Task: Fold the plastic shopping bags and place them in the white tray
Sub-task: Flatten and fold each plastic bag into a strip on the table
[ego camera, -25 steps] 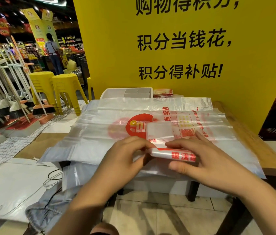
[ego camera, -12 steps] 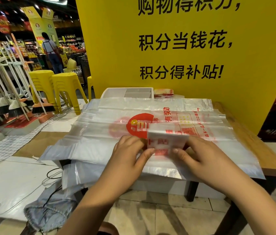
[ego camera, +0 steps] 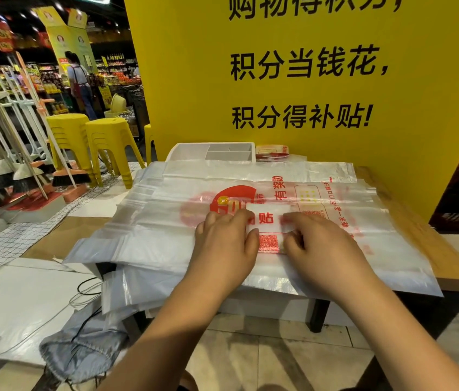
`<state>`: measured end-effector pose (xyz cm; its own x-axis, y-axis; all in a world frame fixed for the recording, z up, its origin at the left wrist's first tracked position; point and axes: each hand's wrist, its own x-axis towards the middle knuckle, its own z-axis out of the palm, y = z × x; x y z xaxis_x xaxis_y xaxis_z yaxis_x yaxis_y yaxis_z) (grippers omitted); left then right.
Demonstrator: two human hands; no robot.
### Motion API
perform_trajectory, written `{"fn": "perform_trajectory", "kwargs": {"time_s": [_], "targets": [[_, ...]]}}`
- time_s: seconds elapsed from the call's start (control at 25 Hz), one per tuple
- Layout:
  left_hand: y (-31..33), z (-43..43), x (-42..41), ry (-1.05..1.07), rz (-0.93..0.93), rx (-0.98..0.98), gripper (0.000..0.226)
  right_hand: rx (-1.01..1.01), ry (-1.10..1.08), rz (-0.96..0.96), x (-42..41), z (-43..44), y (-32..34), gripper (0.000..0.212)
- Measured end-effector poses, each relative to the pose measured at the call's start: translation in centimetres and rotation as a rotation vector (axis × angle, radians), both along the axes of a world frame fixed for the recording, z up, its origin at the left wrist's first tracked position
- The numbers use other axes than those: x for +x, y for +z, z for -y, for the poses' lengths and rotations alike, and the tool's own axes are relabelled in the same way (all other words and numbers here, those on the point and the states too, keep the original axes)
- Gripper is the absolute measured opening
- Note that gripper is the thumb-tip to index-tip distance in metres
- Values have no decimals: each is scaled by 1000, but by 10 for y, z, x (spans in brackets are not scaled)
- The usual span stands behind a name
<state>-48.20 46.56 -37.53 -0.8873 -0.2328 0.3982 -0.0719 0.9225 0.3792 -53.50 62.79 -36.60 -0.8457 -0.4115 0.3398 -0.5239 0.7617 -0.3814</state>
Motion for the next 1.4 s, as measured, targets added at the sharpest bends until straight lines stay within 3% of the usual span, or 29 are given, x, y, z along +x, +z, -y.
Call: {"fn": "perform_trajectory", "kwargs": {"time_s": [0.16, 0.28, 0.4, 0.6, 0.76, 1.04, 1.2, 1.4], "targets": [[-2, 9, -5, -81, 52, -89, 37, 135, -37, -87, -1, 2, -5, 40], [5, 23, -17, -237, 210, -142, 35, 204, 87, -91, -14, -1, 0, 39], [7, 36, -24, -306, 325, -69, 42, 295, 276, 14, -31, -5, 2, 52], [12, 50, -20, -319, 445, -103, 65, 360, 388, 181, -51, -24, -1, 87], [17, 56, -18, -328, 511, -100, 68, 361, 434, 306, -59, -33, 6, 76], [22, 53, -23, -308, 590, -109, 70, 469, 466, 380, -67, -30, 9, 87], [29, 49, -21, -327, 490, -150, 57, 333, 418, 289, -62, -26, 17, 92], [20, 31, -19, -124, 201, -227, 37, 91, 304, 52, -58, -23, 1, 65]]}}
